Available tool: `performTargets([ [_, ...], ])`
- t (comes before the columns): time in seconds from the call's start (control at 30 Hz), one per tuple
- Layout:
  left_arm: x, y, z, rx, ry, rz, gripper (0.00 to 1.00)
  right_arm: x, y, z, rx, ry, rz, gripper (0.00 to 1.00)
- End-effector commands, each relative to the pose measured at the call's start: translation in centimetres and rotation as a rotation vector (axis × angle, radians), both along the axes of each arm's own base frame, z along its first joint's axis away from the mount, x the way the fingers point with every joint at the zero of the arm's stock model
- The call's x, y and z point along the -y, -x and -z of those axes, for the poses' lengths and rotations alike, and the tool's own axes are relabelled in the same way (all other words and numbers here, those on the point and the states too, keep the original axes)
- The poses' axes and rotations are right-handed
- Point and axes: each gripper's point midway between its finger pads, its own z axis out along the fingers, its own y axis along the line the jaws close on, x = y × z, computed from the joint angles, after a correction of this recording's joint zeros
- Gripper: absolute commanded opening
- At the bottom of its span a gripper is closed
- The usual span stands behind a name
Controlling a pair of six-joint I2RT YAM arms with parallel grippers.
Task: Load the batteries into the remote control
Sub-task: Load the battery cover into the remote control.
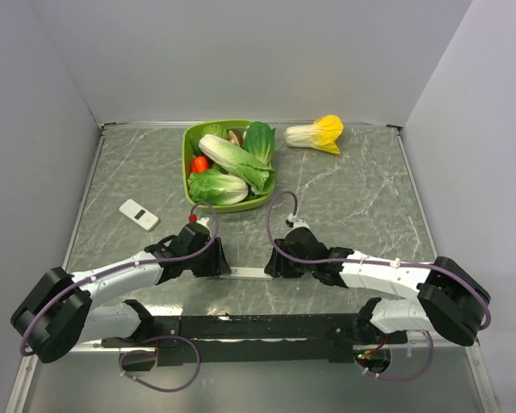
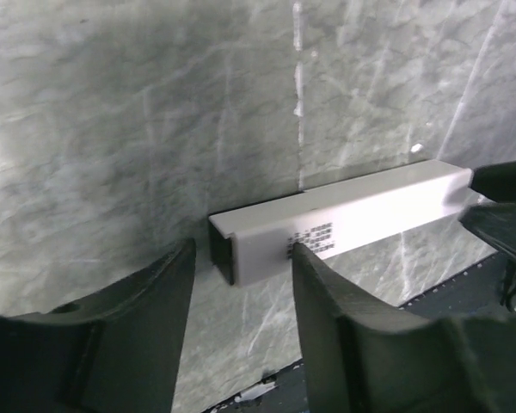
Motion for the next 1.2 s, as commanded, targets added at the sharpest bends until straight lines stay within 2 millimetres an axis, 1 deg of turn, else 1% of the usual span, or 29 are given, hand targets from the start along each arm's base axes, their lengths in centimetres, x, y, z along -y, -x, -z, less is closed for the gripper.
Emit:
performTargets([
  [0.0, 0.3, 0.3, 0.5, -0.008, 0.005, 0.017, 0.49, -0.1, -0.5, 0.1, 0.007, -0.014, 0.03, 0.49],
  [0.17, 0.3, 0.7, 0.7, -0.015, 0.006, 0.023, 0.41, 0.0, -0.6, 0.6, 0.002, 0.009, 0.028, 0.47],
  [0.33, 0.2, 1.1, 1.1, -0.028, 0.002, 0.027, 0.34, 0.0, -0.6, 0.5, -0.001, 0.019, 0.022, 0.45],
  [0.53, 0.3, 1.2, 1.2, -0.033, 0.003, 0.028, 0.34, 0.2, -0.4, 0.5, -0.016, 0.042, 0.018, 0.43],
  [0.6, 0.3, 1.2, 1.3, -0.035, 0.001, 0.027, 0.34, 1.1, -0.6, 0.5, -0.01, 0.074, 0.052, 0.43],
  [0.7, 0.4, 1.2, 1.4, -0.037, 0.0, 0.025, 0.34, 2.0, -0.2, 0.5, -0.018, 0.094, 0.078, 0.43],
  [0.87, 0.3, 1.2, 1.4, -0.036, -0.008, 0.022, 0.34, 2.0, 0.3, 0.0, -0.032, 0.077, 0.082, 0.43],
  [0.97, 0.3, 1.2, 1.5, -0.039, -0.009, 0.021, 0.34, 1.8, 0.7, -0.1, -0.041, 0.071, 0.072, 0.36],
  [1.17, 0.4, 1.2, 1.3, -0.036, -0.006, 0.024, 0.33, 1.2, 0.8, 0.2, -0.054, 0.069, 0.054, 0.27],
])
